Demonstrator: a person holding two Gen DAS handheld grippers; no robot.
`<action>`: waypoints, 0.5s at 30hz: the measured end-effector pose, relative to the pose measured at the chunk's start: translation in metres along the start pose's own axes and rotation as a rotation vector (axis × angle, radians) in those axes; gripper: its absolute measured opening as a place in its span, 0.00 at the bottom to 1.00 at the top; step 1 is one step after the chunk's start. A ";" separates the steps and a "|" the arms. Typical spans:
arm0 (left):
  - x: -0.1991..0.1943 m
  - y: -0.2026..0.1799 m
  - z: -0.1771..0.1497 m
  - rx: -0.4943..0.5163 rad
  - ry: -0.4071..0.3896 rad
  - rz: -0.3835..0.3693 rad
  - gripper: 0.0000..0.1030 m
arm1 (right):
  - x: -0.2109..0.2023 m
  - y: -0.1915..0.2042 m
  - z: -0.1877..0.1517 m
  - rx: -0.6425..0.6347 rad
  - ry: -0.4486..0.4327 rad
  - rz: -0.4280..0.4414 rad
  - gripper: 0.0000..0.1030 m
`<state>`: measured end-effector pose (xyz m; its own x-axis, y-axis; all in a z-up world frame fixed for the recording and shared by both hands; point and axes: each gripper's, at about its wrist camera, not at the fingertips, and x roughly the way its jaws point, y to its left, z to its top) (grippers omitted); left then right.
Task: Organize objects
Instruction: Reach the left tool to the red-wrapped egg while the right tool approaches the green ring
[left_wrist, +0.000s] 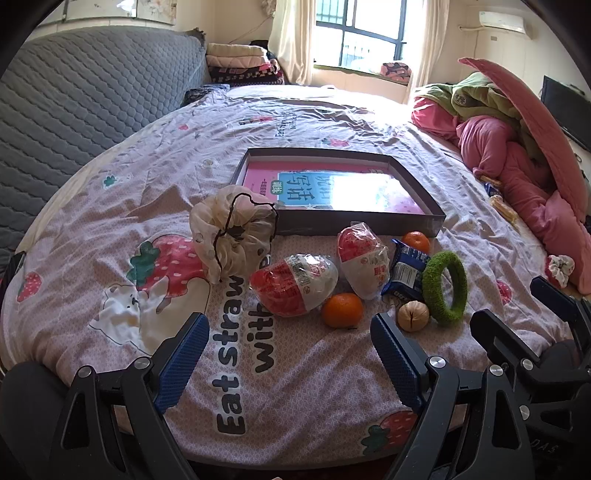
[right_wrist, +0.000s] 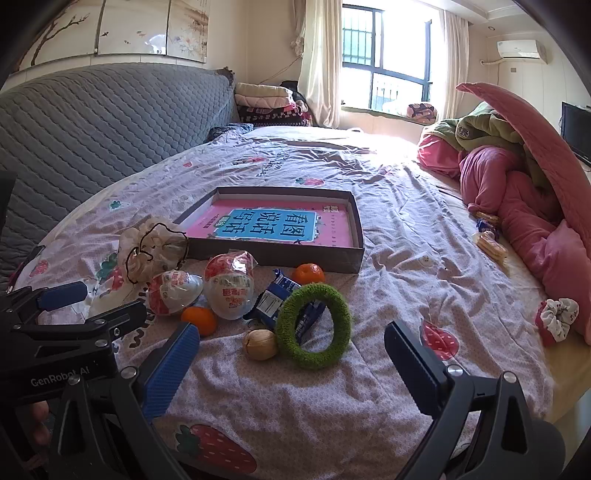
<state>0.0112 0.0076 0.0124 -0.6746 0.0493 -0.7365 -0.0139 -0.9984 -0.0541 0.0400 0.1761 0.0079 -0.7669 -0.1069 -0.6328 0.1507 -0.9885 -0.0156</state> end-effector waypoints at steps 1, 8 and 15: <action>0.000 0.000 0.000 0.000 0.002 -0.001 0.87 | 0.000 0.000 0.000 0.001 0.001 -0.001 0.98; 0.003 0.000 -0.002 0.001 0.008 -0.001 0.87 | 0.003 -0.001 -0.002 0.002 0.012 0.000 0.98; 0.012 0.000 -0.005 0.005 0.035 -0.005 0.87 | 0.009 -0.003 -0.005 0.006 0.031 0.003 0.98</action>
<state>0.0067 0.0084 0.0001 -0.6479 0.0554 -0.7597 -0.0211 -0.9983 -0.0549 0.0359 0.1787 -0.0010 -0.7467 -0.1061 -0.6566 0.1490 -0.9888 -0.0097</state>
